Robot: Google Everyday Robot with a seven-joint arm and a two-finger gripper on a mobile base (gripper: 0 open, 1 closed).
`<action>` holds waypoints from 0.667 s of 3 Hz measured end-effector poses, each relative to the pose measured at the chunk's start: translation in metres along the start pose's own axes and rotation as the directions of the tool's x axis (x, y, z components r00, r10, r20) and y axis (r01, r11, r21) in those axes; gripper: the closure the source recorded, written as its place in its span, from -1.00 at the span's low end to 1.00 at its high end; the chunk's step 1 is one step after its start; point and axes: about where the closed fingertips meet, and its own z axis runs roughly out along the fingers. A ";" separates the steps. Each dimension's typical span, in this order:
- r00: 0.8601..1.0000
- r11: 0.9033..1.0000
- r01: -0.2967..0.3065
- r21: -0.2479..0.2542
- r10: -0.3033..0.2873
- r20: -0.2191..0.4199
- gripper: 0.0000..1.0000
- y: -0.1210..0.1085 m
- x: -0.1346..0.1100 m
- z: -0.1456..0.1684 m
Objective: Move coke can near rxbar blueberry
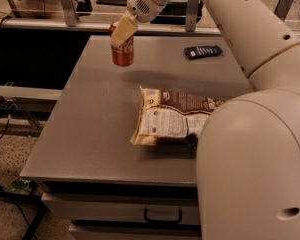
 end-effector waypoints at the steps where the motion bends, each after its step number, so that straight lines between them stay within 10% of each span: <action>1: 0.997 0.996 -0.077 0.052 0.077 -0.002 1.00 -0.029 0.027 -0.013; 2: 0.989 0.986 -0.146 0.084 0.148 -0.015 1.00 -0.055 0.052 -0.013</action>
Offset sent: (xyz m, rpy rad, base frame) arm 0.0825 -0.1033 -0.0224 0.0031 0.0596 -0.2727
